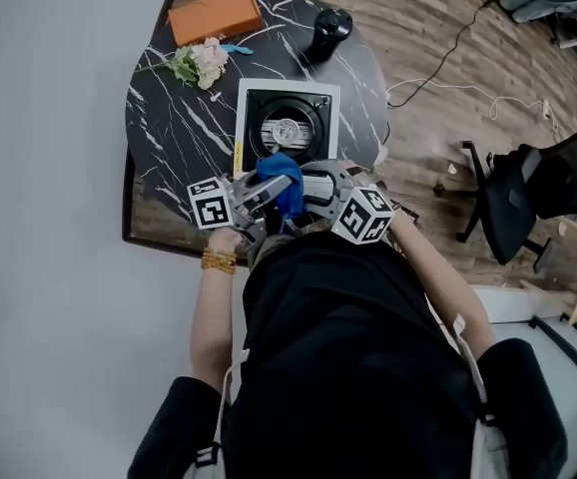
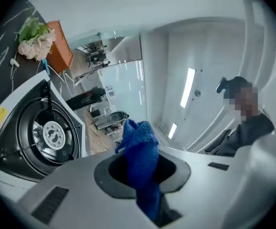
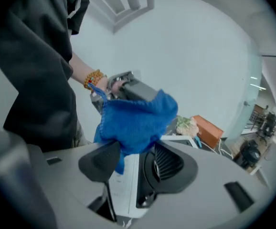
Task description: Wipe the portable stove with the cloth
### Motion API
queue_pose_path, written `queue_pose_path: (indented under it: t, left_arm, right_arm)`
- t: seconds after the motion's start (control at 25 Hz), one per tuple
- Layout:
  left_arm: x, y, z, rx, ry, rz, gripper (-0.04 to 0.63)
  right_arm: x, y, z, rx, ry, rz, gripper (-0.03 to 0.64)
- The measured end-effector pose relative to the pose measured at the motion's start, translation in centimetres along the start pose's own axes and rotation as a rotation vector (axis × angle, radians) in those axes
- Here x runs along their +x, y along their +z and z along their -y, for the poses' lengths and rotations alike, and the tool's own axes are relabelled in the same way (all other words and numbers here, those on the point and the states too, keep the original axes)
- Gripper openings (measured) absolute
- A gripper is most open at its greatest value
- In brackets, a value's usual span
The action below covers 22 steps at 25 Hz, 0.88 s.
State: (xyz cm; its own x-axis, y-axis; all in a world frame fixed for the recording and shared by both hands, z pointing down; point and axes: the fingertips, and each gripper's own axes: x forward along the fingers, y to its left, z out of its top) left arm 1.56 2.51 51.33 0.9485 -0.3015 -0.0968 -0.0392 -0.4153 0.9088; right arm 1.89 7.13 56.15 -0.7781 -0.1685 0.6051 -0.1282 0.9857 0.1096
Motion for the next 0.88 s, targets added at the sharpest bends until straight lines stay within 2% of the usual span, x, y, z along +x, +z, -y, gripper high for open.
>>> queue_pose_path:
  t: [0.08, 0.16, 0.24, 0.28, 0.36, 0.44, 0.52, 0.64, 0.76, 0.84, 0.88]
  left_arm:
    - [-0.6, 0.3, -0.6, -0.002, 0.023, 0.058, 0.060]
    - [-1.3, 0.8, -1.4, -0.012, 0.049, 0.116, 0.060]
    - [-1.8, 1.4, -2.1, -0.035, 0.068, 0.166, 0.077]
    - [-2.1, 1.7, -2.4, -0.037, 0.089, 0.180, 0.108]
    - [-2.9, 2.0, -3.2, 0.002, 0.172, 0.186, 0.161]
    - [-4.2, 2.1, -4.5, 0.090, 0.314, 0.173, 0.175]
    - [-6.2, 1.5, -6.4, 0.205, 0.496, 0.100, 0.175]
    - [-9.1, -1.0, -9.4, 0.360, 0.739, -0.138, 0.176]
    - [-10.0, -3.1, -11.4, 0.446, 0.855, -0.350, 0.176]
    - [-10.1, -3.7, -12.4, 0.469, 0.897, -0.431, 0.176]
    - [-10.1, -3.8, -12.8, 0.470, 0.915, -0.445, 0.176]
  right_arm:
    - [0.9, 1.4, -0.1, 0.004, 0.009, 0.024, 0.213]
    - [1.4, 1.9, 0.5, 0.033, -0.008, 0.040, 0.181]
    - [1.3, 2.3, 1.2, 0.105, -0.005, 0.077, 0.089]
    - [1.2, 2.4, 1.5, 0.133, 0.003, 0.088, 0.077]
    - [1.3, 2.1, 2.1, 0.130, 0.014, 0.083, 0.069]
    - [1.0, 0.5, 4.5, 0.089, -0.001, 0.015, 0.064]
    - [0.4, -1.8, 8.9, 0.045, -0.034, -0.074, 0.063]
    - [0.0, -5.0, 16.1, -0.051, -0.065, -0.244, 0.063]
    - [-0.2, -8.1, 21.0, -0.130, 0.001, -0.490, 0.063]
    - [0.5, -10.0, 22.4, -0.127, 0.089, -0.617, 0.063]
    - [1.1, -10.9, 22.4, -0.107, 0.136, -0.658, 0.063]
